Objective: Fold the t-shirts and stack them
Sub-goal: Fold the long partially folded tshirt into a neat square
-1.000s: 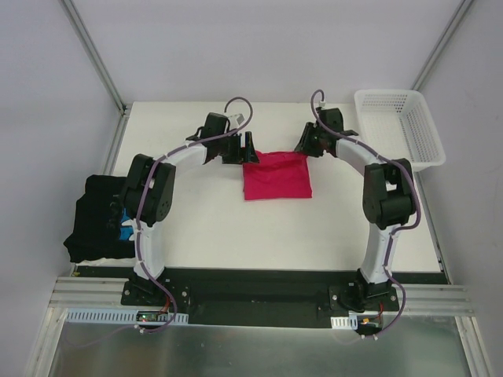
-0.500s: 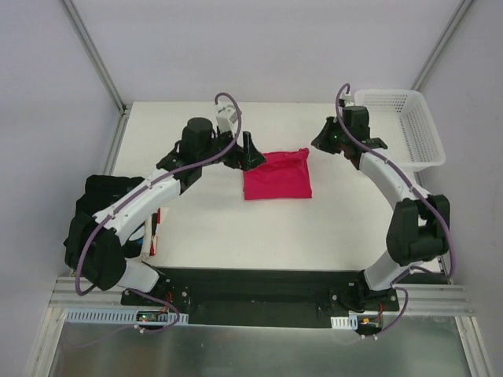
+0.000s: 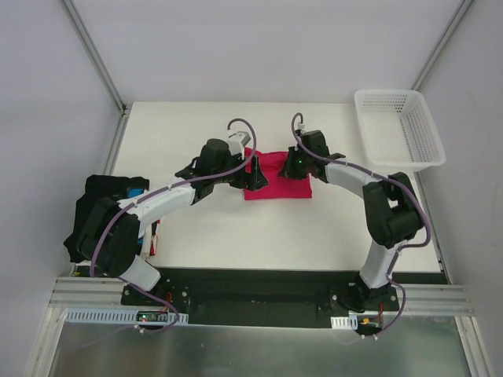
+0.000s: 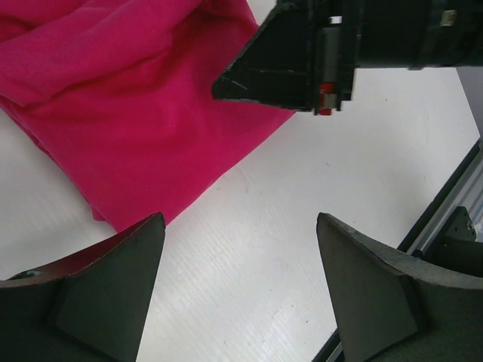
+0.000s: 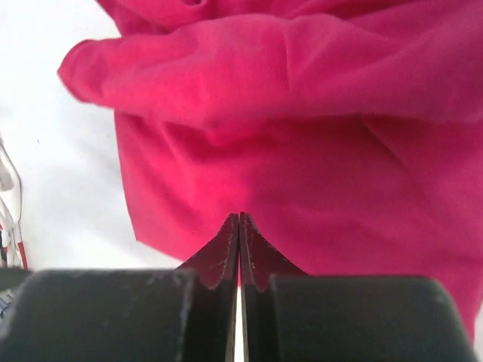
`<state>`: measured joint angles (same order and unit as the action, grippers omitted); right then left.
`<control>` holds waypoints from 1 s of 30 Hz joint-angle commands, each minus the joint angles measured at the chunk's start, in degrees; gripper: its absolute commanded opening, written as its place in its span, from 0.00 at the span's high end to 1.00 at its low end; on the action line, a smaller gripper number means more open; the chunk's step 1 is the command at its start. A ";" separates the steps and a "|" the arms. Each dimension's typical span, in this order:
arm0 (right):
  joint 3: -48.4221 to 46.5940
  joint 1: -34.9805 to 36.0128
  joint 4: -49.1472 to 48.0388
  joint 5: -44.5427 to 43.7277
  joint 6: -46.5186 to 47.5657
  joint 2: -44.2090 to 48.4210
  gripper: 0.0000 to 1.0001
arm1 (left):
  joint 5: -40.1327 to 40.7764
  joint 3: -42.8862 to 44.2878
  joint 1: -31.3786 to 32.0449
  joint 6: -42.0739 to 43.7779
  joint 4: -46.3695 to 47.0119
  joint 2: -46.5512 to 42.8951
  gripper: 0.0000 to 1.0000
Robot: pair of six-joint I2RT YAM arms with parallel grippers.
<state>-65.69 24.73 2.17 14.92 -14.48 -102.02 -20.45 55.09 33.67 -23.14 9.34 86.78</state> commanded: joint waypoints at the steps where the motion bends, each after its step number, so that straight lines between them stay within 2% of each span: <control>1: -6.81 -0.38 -4.02 2.13 -1.08 -4.32 0.99 | 2.08 2.21 -0.18 1.69 2.17 -0.83 0.20; 20: -27.11 -6.27 -0.87 4.68 -2.13 -23.39 0.99 | -0.21 4.50 -0.45 1.95 -2.75 4.01 0.19; 26: -30.46 -7.68 0.19 4.51 -1.69 -24.99 0.98 | -0.12 5.55 -0.89 2.66 -3.02 4.36 0.19; 30: -30.64 -8.03 2.39 3.63 -0.29 -21.04 0.94 | 1.55 8.71 -2.55 2.83 -1.71 6.55 0.17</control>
<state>-93.67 16.86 2.79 18.90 -16.21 -127.39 -19.35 59.40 32.95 -21.63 6.20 91.57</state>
